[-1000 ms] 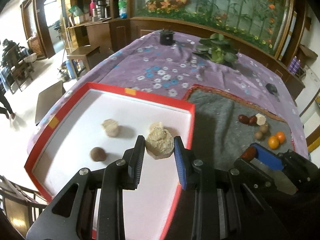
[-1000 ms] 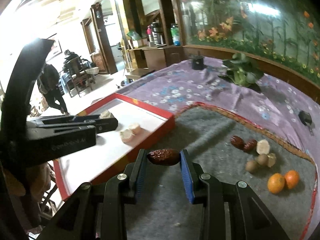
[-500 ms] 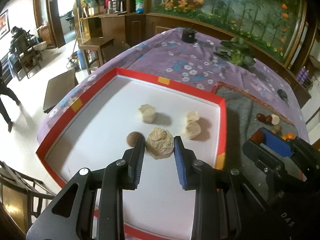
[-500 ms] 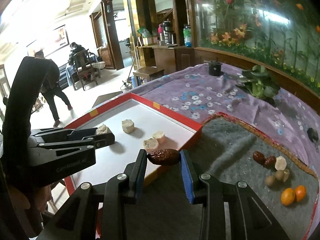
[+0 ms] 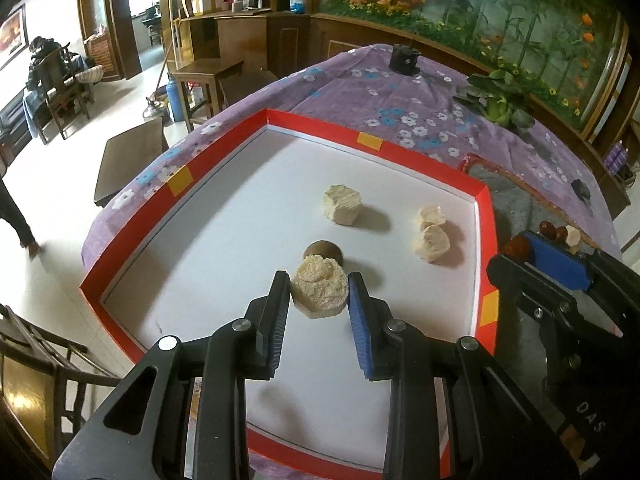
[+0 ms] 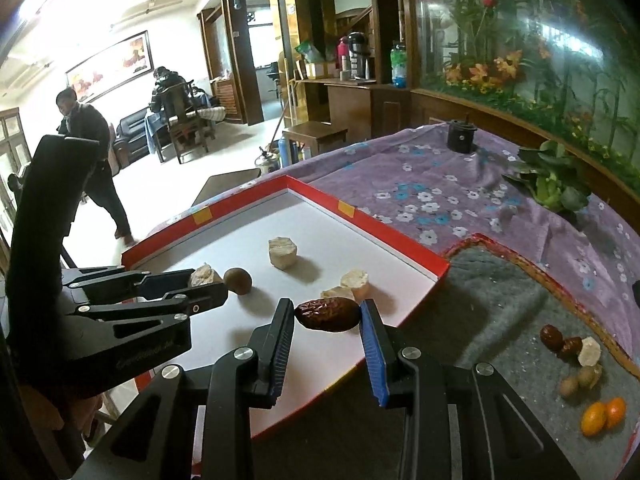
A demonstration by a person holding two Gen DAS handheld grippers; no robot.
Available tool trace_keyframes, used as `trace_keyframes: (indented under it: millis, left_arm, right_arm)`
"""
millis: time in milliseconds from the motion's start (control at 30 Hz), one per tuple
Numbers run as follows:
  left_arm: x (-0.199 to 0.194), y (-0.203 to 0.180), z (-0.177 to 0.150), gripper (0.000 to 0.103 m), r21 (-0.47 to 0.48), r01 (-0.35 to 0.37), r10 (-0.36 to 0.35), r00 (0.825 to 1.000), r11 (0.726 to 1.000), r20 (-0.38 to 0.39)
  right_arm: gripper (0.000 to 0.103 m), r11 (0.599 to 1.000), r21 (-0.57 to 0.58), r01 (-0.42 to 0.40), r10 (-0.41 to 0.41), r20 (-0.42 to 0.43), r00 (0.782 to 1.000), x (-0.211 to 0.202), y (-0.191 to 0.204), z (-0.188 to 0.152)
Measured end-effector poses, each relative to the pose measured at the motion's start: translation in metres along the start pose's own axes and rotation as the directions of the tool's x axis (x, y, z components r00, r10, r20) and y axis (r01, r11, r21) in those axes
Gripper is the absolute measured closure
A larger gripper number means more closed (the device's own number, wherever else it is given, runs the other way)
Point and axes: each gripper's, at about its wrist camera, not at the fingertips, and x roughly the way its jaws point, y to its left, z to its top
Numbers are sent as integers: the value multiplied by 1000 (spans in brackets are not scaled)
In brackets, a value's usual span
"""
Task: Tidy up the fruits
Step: 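Carry block and date into the red tray and open both tools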
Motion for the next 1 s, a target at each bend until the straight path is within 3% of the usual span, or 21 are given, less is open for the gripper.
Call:
trace_keyframes:
  millis: [567,633,667,700,1000]
  left_arm:
    - [18,17,0,74,-51,-13,10,999,999,-52]
    - [20,17,0,66,-55,-18,15,998,998,-56]
    - [20,17,0,57,-56,-21,18,998,998,-54]
    - [19,17,0,54,-56,-20,17,999,998,-49]
    - [1,1,3,44,-32,-28,28,1000,999,8]
  right_arm:
    - [69,997,-31,-73,68,-147,987,58,13,-5]
    - [64,996,-34,-83,77,-145,986,60,13,-7]
    - [54,996,-33,-83,78,-142,987,59,13,-8]
    - [51,996,-30,-85,80,-142,987,58,13,-7]
    - [51,1000,-16,-13,13,-42,999,12,-5,-12]
